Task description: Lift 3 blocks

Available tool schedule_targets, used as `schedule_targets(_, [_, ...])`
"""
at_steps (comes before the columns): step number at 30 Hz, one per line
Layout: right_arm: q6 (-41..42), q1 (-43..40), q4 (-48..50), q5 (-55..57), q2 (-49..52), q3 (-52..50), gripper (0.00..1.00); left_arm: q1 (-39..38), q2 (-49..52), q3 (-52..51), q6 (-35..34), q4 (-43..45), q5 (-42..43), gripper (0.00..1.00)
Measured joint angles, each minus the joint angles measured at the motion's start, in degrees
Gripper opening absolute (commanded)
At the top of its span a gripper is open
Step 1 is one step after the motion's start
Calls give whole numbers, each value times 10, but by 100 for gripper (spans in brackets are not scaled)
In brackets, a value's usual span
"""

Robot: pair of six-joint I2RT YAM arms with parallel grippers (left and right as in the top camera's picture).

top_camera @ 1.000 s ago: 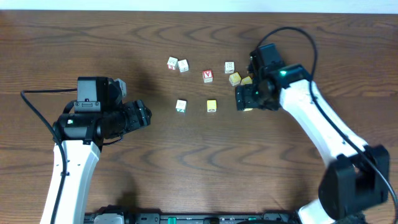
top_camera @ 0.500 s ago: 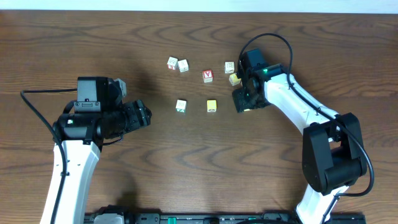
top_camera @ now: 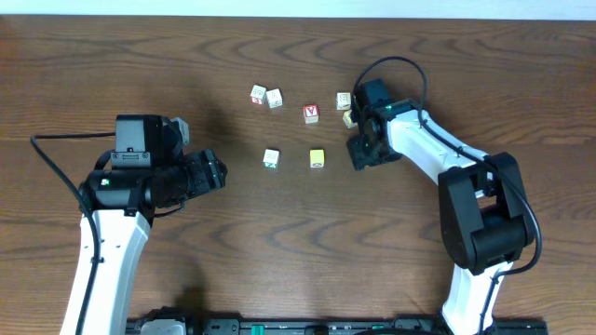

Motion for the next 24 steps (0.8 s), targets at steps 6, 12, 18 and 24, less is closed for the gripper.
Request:
schedule_targets(6, [5, -5, 0, 2, 0, 0, 31, 0, 0, 0, 0, 0, 0, 76])
schedule_targets(12, [15, -11, -3, 1, 0, 0, 28, 0, 0, 0, 0, 0, 0, 76])
schedule_targets(18, [34, -26, -46, 0, -3, 1, 28, 0, 0, 0, 0, 0, 0, 76])
schedule_targets(24, [77, -37, -136, 0, -19, 1, 25, 0, 0, 0, 0, 0, 0, 76])
